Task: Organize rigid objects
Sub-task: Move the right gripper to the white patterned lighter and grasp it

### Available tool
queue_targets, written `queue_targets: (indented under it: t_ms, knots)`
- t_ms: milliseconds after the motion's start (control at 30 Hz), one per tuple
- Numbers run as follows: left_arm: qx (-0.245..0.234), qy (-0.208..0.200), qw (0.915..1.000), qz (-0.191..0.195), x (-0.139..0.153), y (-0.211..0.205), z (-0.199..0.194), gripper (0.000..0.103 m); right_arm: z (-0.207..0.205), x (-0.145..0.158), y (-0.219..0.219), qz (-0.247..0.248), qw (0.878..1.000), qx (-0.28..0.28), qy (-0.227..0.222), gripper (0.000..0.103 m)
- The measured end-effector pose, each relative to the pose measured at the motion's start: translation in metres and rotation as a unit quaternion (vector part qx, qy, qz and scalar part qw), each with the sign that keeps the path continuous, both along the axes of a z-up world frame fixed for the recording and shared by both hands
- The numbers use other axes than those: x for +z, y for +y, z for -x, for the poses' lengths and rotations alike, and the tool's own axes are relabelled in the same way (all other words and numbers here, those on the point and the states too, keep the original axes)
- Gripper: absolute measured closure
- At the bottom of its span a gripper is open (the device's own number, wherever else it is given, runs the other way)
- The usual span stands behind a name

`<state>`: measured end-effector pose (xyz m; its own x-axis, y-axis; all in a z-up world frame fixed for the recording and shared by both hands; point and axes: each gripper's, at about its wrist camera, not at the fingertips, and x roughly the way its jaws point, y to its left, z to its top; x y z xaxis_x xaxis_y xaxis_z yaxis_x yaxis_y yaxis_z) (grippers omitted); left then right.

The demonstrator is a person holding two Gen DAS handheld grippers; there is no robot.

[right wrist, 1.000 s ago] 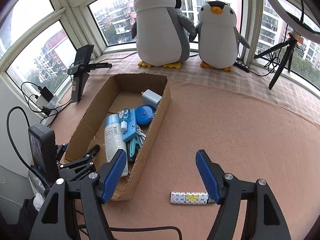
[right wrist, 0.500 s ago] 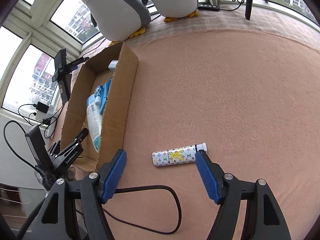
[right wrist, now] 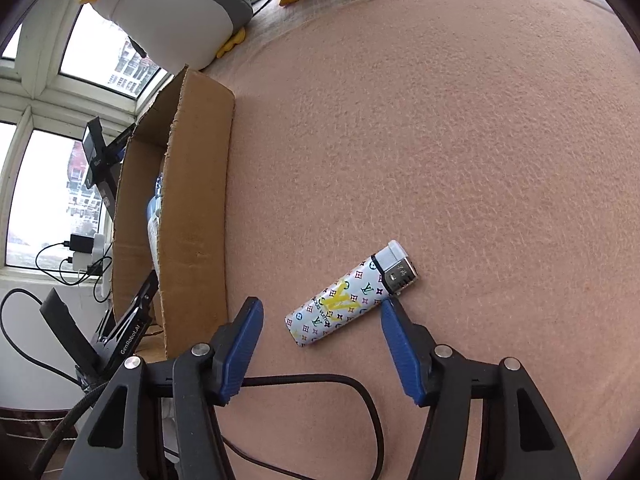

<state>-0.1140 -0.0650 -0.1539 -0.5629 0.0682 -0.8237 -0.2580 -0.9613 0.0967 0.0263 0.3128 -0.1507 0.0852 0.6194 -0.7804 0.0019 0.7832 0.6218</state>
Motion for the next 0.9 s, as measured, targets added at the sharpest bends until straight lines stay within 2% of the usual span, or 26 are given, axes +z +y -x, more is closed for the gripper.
queue_targets:
  t_ms: [100,300,567,900]
  knots:
    - [0.000,0.000,1.0000,0.000,0.000,0.000,0.000,0.034,-0.008,0.001,0.008,0.011,1.000,0.005,-0.009,0.048]
    - [-0.001,0.000,1.0000,0.000,0.000,0.000,0.000,0.034,-0.014,0.008,0.032,0.066,0.996,0.045,-0.047,0.060]
    - [-0.001,0.000,1.0000,0.000,0.000,0.000,0.000,0.034,-0.002,0.015,0.059,0.154,0.976,0.103,-0.112,0.069]
    - [-0.002,0.000,1.0000,0.000,-0.001,0.000,0.001,0.034,0.015,0.016,0.068,0.214,0.956,0.133,-0.153,0.079]
